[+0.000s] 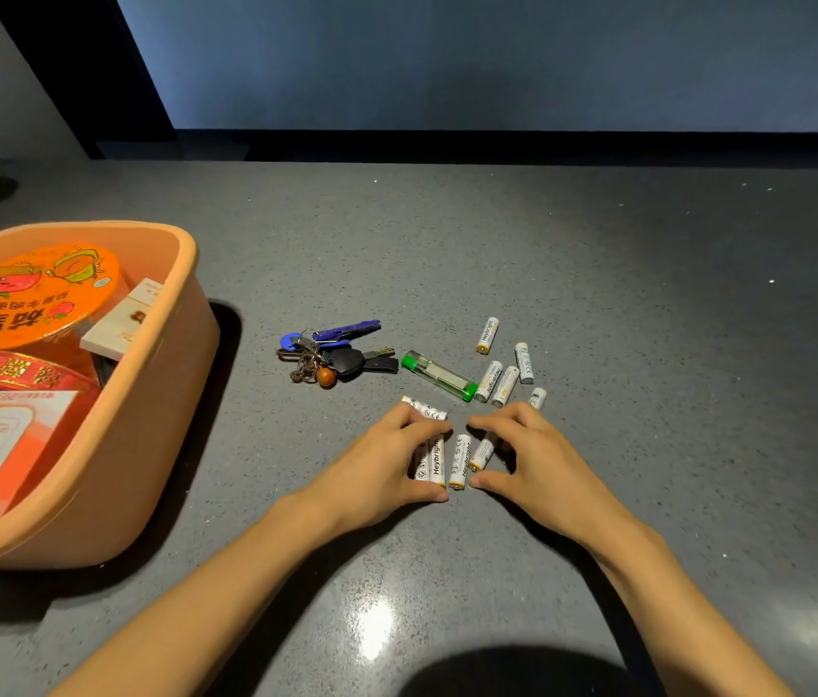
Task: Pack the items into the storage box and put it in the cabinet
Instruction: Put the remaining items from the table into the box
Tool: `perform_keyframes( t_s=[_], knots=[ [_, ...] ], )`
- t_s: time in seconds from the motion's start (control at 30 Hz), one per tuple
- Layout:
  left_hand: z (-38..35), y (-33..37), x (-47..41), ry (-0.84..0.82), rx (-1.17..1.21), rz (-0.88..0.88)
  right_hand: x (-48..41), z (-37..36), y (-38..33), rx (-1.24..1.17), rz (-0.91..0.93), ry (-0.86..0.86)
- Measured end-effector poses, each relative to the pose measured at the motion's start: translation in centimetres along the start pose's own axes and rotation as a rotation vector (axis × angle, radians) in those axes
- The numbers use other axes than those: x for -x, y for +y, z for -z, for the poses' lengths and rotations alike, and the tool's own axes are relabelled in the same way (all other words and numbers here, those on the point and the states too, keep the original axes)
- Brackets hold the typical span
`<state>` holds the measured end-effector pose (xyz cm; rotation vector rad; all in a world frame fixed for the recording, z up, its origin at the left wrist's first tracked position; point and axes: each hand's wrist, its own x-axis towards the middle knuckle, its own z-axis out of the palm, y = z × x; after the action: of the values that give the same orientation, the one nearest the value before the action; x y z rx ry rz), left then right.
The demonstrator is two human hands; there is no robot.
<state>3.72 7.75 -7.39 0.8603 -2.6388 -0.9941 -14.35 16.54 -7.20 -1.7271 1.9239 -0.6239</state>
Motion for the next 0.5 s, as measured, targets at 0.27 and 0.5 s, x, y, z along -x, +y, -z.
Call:
perform_keyframes(
  t_s=[0.27,0.5],
  knots=[
    [0.0,0.1,-0.1,0.026,0.007,-0.020,-0.2,-1.1,-1.4,-0.058,0.051,-0.035],
    [1.3,0.4,0.8,0.031,-0.002,-0.027,-0.5,-0.4,-2.7,-0.029,0.066,-0.078]
  ],
)
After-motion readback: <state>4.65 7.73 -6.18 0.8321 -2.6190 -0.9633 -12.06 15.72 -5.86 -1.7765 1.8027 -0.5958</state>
